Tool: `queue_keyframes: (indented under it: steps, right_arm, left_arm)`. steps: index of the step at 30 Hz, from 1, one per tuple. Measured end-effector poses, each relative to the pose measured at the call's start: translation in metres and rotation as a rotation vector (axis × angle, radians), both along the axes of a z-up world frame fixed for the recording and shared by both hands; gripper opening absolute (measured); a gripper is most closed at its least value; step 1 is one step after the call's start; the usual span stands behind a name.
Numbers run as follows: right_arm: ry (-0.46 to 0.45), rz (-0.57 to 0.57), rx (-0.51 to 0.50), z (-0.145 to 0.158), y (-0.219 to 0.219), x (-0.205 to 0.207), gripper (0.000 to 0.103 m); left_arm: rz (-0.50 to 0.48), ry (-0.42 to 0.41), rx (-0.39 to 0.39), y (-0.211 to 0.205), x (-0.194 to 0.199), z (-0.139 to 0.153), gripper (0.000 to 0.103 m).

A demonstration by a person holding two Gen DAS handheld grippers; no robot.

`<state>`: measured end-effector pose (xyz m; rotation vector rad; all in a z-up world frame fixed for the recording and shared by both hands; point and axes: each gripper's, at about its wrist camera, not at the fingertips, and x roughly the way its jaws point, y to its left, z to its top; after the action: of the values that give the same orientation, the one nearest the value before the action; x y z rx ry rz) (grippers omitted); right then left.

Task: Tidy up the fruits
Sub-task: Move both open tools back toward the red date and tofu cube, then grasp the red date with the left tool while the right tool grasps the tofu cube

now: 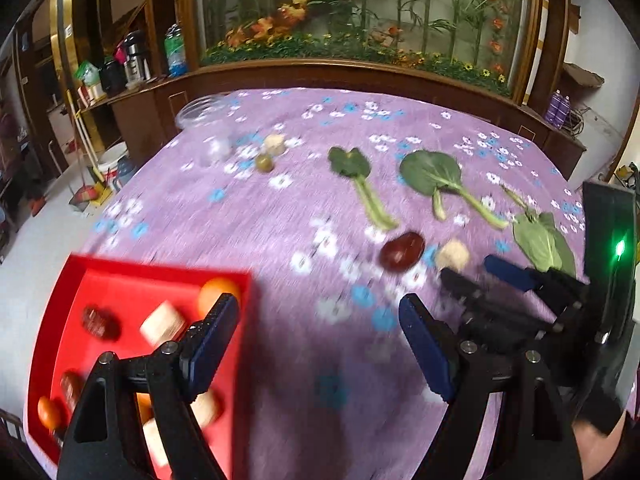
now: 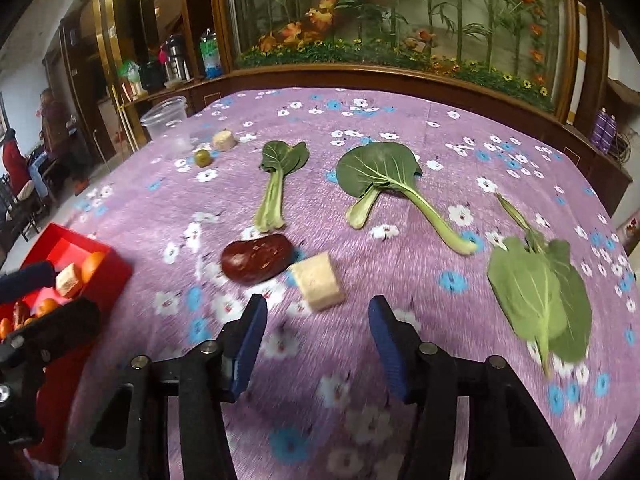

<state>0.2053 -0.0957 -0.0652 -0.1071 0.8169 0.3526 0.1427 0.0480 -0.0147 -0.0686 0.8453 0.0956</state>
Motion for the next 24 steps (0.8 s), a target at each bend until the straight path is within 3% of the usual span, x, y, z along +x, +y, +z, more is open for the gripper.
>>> queue_keyframes:
  steps: [6,8,10,13,22,24]
  right_arm:
    - [0.013,0.026,-0.028,-0.009,0.007,0.022,0.046]
    - [0.033,0.031,-0.024,-0.014,0.007,0.028,0.033]
    - [0.042,0.037,-0.001,-0.015,0.003,0.030,0.027]
    - [0.044,0.029,-0.007,-0.014,-0.004,0.028,0.027]
    - [0.039,-0.038,0.047,-0.008,-0.044,0.012,0.026]
    - [0.040,-0.037,0.050,-0.008,-0.046,0.009,0.026]
  left_arm:
    - [-0.020,0.019,-0.004,-0.014,0.037,-0.010,0.081]
    - [-0.036,0.029,0.005,-0.020,0.045,-0.016,0.081]
    - [-0.053,0.041,0.008,-0.026,0.053,-0.023,0.079]
    - [-0.079,0.070,-0.017,-0.032,0.062,-0.033,0.068]
    - [-0.118,0.117,-0.036,-0.049,0.086,-0.053,0.061]
    - [-0.119,0.126,-0.022,-0.051,0.088,-0.058,0.051]
